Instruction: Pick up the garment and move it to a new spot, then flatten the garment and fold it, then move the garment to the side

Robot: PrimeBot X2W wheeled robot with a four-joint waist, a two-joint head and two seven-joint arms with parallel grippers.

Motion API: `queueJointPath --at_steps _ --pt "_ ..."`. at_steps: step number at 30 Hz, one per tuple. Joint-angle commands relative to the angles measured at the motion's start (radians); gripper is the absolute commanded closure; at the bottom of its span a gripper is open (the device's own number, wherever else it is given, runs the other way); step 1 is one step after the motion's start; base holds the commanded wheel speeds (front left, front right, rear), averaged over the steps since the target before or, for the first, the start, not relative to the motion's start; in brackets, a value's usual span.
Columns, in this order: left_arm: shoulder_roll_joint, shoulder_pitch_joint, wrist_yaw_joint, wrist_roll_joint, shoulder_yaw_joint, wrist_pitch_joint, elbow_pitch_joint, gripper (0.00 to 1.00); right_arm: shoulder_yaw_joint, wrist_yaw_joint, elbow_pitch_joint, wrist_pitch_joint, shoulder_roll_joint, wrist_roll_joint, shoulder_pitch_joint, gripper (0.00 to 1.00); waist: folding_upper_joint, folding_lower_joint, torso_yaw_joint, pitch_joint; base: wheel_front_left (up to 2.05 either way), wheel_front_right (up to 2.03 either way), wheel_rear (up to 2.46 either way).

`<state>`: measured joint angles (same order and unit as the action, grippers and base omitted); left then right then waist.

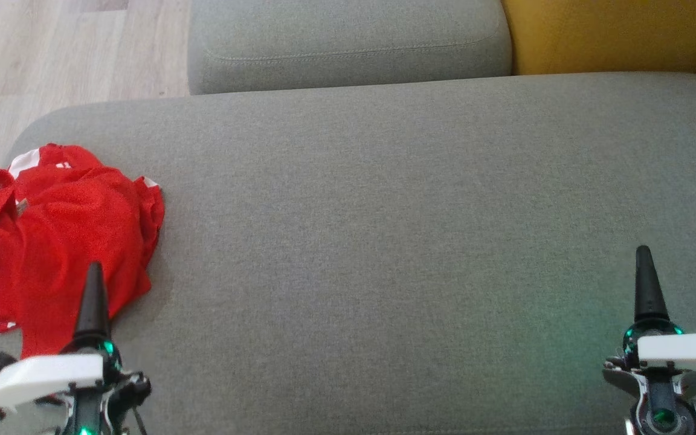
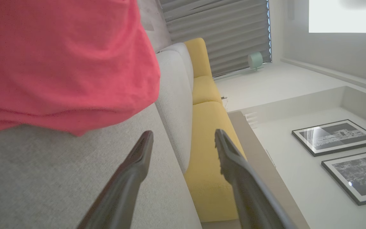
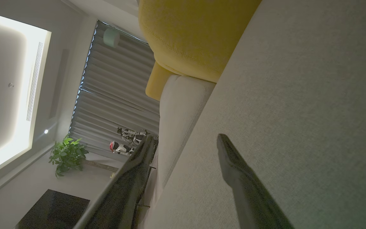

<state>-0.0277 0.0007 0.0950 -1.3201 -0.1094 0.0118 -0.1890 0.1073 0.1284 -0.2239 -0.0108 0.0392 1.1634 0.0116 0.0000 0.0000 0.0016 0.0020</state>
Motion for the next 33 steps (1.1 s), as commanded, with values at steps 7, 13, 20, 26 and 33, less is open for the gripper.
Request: queueJointPath --at_steps 7,13,20,26,33 --pt "-0.014 -0.057 -0.035 0.105 0.015 0.026 0.100 0.00 -0.021 0.001 0.086 -0.025 0.006 -0.151 0.063 0.00 0.0000 0.0000 -0.003 0.004 0.00 0.00 0.00" --pt "-0.014 -0.061 -0.066 0.240 0.051 0.043 0.150 0.00 -0.051 0.001 0.123 -0.042 0.006 -0.307 0.065 0.00 0.0000 0.0000 -0.010 0.007 0.00 0.00 0.00" --pt "-0.015 -0.065 -0.105 0.394 0.108 0.064 0.186 0.00 -0.082 0.001 0.142 -0.063 0.007 -0.454 0.061 0.00 0.0000 0.0000 -0.019 0.010 0.00 0.00 0.00" --pt "-0.016 -0.069 -0.126 0.546 0.159 0.081 0.202 0.00 -0.103 0.001 0.161 -0.081 0.007 -0.557 0.055 0.00 0.0000 0.0000 -0.024 0.014 0.00 0.00 0.00" --pt "-0.038 -0.078 -0.180 0.713 0.227 0.102 0.223 0.00 -0.111 0.001 0.173 -0.101 0.007 -0.675 0.054 0.00 0.0000 0.0000 -0.026 0.019 0.00 0.00 0.00"
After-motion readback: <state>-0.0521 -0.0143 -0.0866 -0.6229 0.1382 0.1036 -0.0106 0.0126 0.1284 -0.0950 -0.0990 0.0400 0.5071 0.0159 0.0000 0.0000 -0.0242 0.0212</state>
